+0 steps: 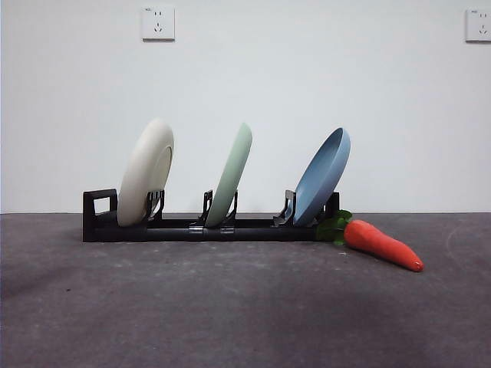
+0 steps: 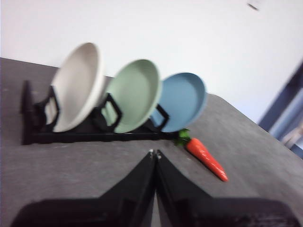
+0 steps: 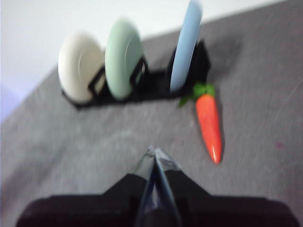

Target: Take the green plate from the plate rack,put the plate on the table,take the carrot from the table,put the carrot in the plate

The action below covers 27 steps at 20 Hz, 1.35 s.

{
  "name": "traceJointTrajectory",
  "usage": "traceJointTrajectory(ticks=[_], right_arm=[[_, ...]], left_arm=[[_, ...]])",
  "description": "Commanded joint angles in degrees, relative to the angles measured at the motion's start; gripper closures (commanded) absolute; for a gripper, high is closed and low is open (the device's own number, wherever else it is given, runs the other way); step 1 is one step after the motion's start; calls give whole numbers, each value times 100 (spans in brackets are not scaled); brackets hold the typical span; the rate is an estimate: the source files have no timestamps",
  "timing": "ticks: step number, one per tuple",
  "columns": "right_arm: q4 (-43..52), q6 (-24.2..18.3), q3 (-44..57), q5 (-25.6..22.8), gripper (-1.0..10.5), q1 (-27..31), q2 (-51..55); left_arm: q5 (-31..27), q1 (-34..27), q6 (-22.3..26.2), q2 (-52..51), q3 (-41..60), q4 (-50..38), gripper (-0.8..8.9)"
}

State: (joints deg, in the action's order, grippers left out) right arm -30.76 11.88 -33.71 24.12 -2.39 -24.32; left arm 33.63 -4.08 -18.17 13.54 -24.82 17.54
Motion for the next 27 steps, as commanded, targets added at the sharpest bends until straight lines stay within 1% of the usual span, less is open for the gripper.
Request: traceJointTrajectory(ticks=[1,5,8,10,13,15,16,17,19,20,27], right_arm=[[-680,-848,-557,129,958,-79,-444],[-1600,-1456,-1303,149,958,-122,-1019],[-2124,-1786,-1794,149,958,-131,-1322],[-2514,-1985,-2197,142,958,-181,-1530],[-2717,-2017,-2487,146,957,-192,-1646],[-2745,-2013,-2490,146,940,-192,-1646],[-2780,-2009,-2490,144,899,-192,-1646],[-2793,-2006,-2490,144,793,-192,-1646],[-2804,-1985,-2490,144,433,-192,-1646],[-2804,-1985,-2490,142,325,-192,-1646],[-2806,-1982,-2490,144,317,-192,-1657]], left_arm=[[299,-15,455,356,-442,295,820],[608,-13,1012,866,-1045,890,820],[776,-13,1377,1141,-1377,1311,820],[946,-9,1700,1373,-1661,1799,820],[994,-9,2107,1591,-1967,2323,820],[999,-9,2124,1600,-2048,2328,811],[997,-9,2122,1600,-2068,2328,782],[997,-9,2118,1600,-2068,2330,669],[999,-9,2076,1602,-2068,2334,313],[999,-9,2079,1602,-2068,2332,238],[994,72,2079,1740,-2221,2323,241]])
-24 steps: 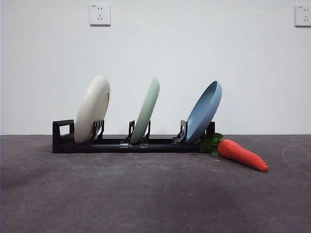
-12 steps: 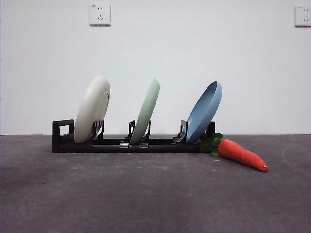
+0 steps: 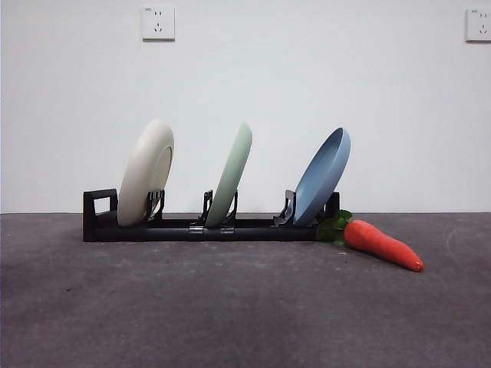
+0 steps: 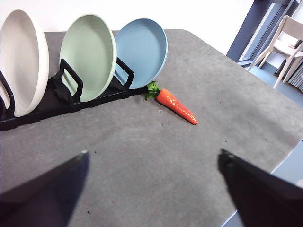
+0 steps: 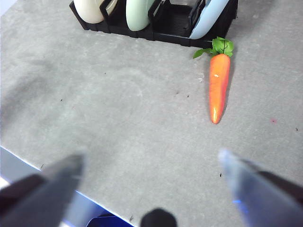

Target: Take the green plate from the plate rack,put the plate on the table,take the carrot from the table,put the carrot in the plate

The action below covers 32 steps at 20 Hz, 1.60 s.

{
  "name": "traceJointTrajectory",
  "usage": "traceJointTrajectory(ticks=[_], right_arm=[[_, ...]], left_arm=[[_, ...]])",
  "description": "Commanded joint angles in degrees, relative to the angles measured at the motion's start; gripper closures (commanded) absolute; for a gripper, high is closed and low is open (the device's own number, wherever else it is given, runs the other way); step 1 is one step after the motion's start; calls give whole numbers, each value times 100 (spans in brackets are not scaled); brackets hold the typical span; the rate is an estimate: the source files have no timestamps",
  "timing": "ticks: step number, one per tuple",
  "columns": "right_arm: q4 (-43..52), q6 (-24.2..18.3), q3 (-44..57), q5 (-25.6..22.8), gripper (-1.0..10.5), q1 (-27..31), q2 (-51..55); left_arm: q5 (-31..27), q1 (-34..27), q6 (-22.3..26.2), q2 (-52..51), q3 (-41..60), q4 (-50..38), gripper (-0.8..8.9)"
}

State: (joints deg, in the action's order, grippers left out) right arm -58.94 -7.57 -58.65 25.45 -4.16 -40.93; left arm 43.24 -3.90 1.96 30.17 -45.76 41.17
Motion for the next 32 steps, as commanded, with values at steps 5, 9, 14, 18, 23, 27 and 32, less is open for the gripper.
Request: traceJointTrajectory(ticks=[5,9,14,18,23,27,32], right_arm=[[11,-17,4,11,318,-15,4],[11,4,4,11,319,-15,4],[11,4,4,11,320,-15,4],[11,4,4,11,320,-15,4],[7,20,4,9,320,-15,4],[4,22,4,7,320,-15,4],[-4,24,4,0,321,-15,4]], left_arm=[[-2,459,57,868,-898,-363,242],[-487,1239,-28,1941,-1624,-769,243],[-1578,2367,-68,3456,-2223,-1777,243],[-2111,2824,-68,4800,-2804,-2435,249],[-2710,3018,-72,6391,-3554,-2997,251],[-3084,3018,-85,7263,-3987,-3556,252],[-3259,3021,-85,7910,-4057,-4155,257]])
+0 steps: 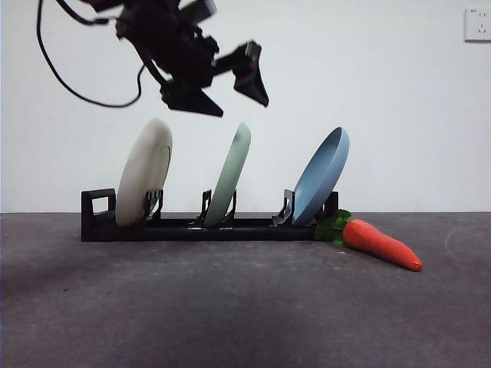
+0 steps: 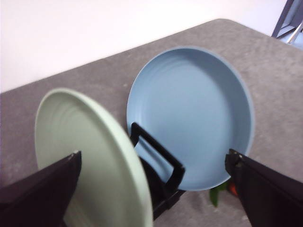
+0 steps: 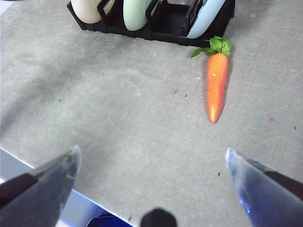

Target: Take the green plate from the plate rack,put the plate on the table,take the carrot from the table,put the carrot in the plate

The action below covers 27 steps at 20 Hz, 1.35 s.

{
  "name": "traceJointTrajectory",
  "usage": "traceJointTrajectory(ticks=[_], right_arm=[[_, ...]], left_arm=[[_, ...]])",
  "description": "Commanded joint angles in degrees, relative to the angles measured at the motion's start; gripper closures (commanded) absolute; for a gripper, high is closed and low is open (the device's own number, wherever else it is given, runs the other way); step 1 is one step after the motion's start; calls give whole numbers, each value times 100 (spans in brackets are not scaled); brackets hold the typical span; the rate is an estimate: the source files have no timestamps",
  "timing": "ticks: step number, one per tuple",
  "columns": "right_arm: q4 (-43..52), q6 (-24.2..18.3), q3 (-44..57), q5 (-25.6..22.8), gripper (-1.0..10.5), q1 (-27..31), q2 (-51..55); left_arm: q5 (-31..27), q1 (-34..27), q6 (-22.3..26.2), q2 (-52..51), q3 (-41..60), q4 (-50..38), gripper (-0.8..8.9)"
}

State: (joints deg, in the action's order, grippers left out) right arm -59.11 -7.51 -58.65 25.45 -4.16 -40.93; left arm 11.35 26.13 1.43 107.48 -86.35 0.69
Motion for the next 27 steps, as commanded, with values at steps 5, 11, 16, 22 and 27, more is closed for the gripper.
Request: traceJointTrajectory(ticks=[5,11,16,22,27], right_arm=[[7,17,4,0,321,-15,4],[7,17,4,-2,321,-15,-33],[4,59,4,2,321,-15,-33],[-17,59,4,7,321,-15,-33],[-17,59,4,4,321,-15,-33]], left_arm=[[-68,22,-33,575,2,-282,345],[-31,61,-28,684,2,-267,669],[-26,52,-31,684,2,-101,702],[337,52,-52,684,2,-105,819],[721,-11,-529,662,0,-289,819]])
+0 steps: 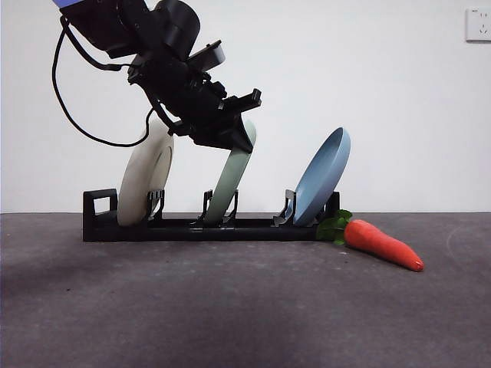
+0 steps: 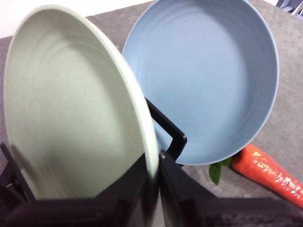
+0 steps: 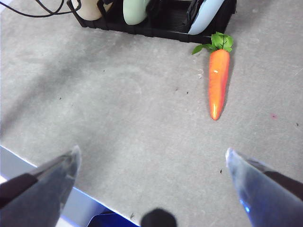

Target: Take the green plate from the plate rack,put the plate on the table,take the carrot from the table,put the carrot in the plate

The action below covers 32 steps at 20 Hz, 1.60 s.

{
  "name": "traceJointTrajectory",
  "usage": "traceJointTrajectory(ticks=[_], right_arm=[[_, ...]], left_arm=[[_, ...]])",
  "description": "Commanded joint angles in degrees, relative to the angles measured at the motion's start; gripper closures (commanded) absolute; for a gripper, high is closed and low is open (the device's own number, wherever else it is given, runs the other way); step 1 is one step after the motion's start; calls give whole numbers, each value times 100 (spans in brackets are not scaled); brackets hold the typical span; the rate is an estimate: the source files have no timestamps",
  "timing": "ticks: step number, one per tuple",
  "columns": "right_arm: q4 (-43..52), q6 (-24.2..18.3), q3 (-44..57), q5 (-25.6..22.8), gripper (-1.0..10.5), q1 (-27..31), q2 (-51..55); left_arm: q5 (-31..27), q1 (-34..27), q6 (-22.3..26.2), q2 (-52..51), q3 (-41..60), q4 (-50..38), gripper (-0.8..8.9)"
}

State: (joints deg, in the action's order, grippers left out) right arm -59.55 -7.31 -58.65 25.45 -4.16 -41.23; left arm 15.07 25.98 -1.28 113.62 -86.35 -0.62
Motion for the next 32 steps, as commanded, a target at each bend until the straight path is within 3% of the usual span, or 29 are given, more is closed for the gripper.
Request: traceJointTrajectory(ticks=[1,4,11,13,15,20,23,25,30,32], right_arm=[[26,39,4,7,321,-15,-2],[26,39,4,4,321,-15,-2],[28,37,4,9,321,-15,-2],[28,37,4,9,321,-15,-2],[28,37,4,9,321,-15,-2],[31,39,4,9,321,-15,-2],[31,39,4,11,321,-15,-2],[31,39,4,13,321,-15,-2],[28,42,4,17,321,-15,0],[28,42,4,20,321,-15,-2]], left_arm=[[446,-28,-433,13,-4,-240,819],[684,-103,-809,-157,-9,-540,819],[1204,-98,-791,-944,-210,-238,819],[1207,-28,-612,-1305,-214,175,819],[1051,68,-94,-1773,-214,979,819],[-754,776,1672,-2988,-214,3423,818],[-1961,1508,2011,-3309,-212,4575,818],[-2330,1989,2094,-3309,-179,5167,818],[-3748,3069,2096,-3303,885,4802,818],[-3873,3287,2111,-3268,1617,4317,818]])
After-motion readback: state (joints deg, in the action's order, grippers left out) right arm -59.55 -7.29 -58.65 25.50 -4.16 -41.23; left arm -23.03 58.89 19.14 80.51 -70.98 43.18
